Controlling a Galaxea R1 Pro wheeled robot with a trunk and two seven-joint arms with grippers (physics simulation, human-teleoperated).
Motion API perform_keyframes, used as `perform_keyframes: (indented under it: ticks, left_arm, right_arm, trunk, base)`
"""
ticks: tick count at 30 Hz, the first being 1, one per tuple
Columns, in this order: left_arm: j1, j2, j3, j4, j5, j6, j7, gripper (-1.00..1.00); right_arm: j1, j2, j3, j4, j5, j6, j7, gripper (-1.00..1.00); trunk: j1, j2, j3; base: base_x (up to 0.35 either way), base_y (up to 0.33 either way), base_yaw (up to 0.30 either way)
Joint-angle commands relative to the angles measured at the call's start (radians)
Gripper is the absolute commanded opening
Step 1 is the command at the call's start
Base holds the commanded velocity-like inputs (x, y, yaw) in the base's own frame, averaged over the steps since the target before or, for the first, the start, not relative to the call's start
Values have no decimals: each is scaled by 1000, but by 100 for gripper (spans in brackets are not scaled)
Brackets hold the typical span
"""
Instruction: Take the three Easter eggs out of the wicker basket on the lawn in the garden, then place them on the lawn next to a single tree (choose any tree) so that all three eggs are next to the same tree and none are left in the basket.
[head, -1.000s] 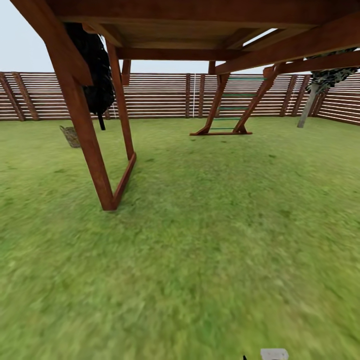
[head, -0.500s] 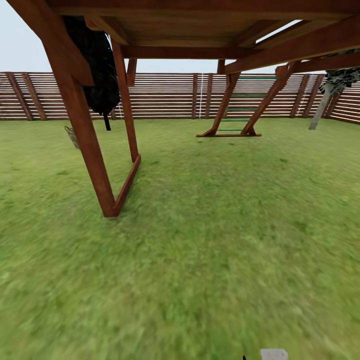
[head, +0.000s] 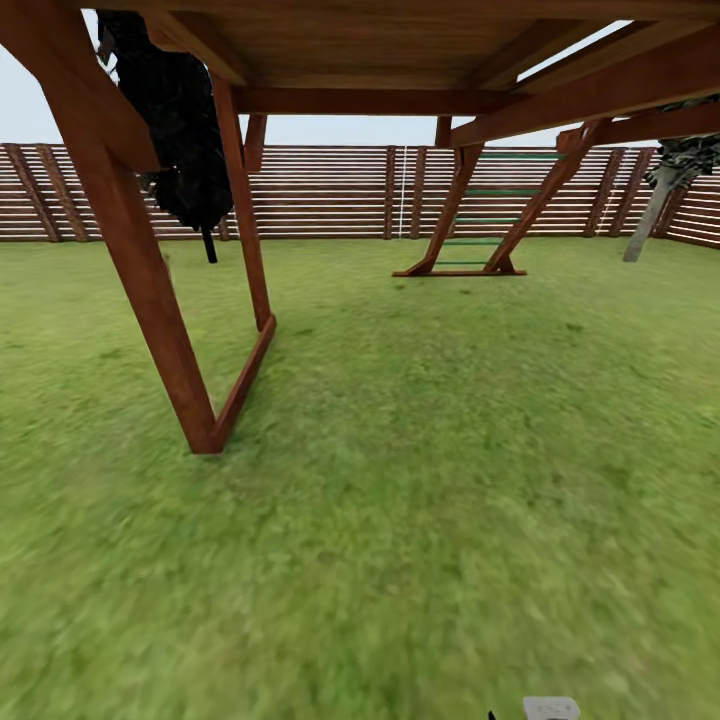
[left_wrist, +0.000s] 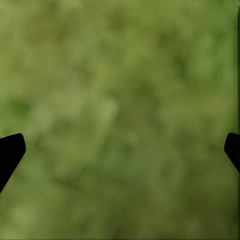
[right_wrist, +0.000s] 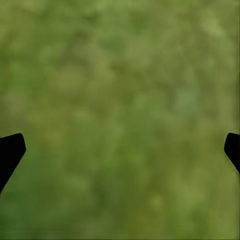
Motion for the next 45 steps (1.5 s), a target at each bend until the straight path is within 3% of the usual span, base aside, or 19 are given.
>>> perform_keyframes:
  ticks: [1,45]
  left_arm:
    - [0,1,-5,0,-1,-3,8,100]
    - [0,1,-6,2,-2,-3,8,100]
  right_arm:
    - [0,2,0,1,0,-3,-3,100]
    - [0,9,2,1,-4,-4,-5,100]
  trunk:
    - [0,0,-1]
    - [0,0,-1]
  base:
    - [335,-90,0]
    - [335,-50,0]
